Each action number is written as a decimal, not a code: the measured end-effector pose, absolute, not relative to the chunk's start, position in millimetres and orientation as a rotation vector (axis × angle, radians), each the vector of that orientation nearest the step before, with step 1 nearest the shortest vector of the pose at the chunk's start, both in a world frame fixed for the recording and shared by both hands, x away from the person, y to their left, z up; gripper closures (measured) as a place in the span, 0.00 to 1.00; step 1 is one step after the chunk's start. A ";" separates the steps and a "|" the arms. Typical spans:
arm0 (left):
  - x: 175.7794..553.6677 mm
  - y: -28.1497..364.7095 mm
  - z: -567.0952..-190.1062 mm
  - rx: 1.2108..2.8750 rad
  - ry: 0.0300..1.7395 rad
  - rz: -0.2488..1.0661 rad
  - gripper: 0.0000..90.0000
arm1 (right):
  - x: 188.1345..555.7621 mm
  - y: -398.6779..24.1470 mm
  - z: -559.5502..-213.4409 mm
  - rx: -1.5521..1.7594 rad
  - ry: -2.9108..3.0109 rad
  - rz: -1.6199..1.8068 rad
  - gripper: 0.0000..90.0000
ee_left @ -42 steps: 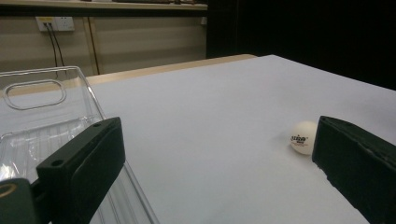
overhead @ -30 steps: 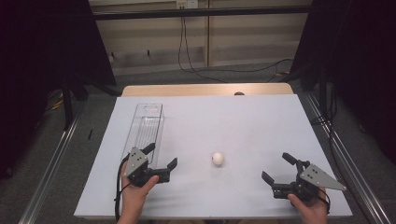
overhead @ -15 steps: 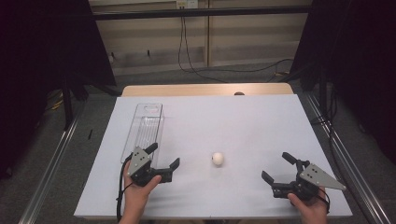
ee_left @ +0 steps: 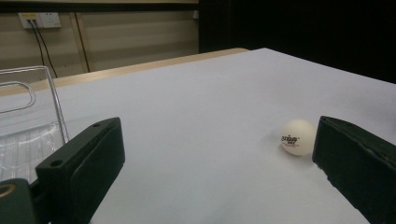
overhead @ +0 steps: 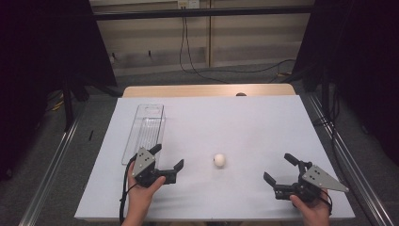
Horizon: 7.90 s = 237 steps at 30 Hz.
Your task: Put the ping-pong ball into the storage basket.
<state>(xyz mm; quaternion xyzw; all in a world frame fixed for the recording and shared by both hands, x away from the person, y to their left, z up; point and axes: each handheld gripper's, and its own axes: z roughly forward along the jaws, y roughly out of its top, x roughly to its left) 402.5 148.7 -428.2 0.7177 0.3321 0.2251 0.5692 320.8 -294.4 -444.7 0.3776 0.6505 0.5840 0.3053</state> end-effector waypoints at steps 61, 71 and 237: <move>410.2 102.8 -432.5 1.696 0.735 0.461 0.03 | 320.8 -294.2 -444.6 0.994 1.723 1.549 0.00; 412.0 100.2 -433.0 1.711 0.723 0.461 0.03 | 320.7 -293.7 -444.5 0.993 1.723 1.551 0.00; 438.8 25.9 -445.3 2.050 0.748 0.284 0.03 | 320.9 -292.2 -443.6 0.966 1.742 1.553 0.01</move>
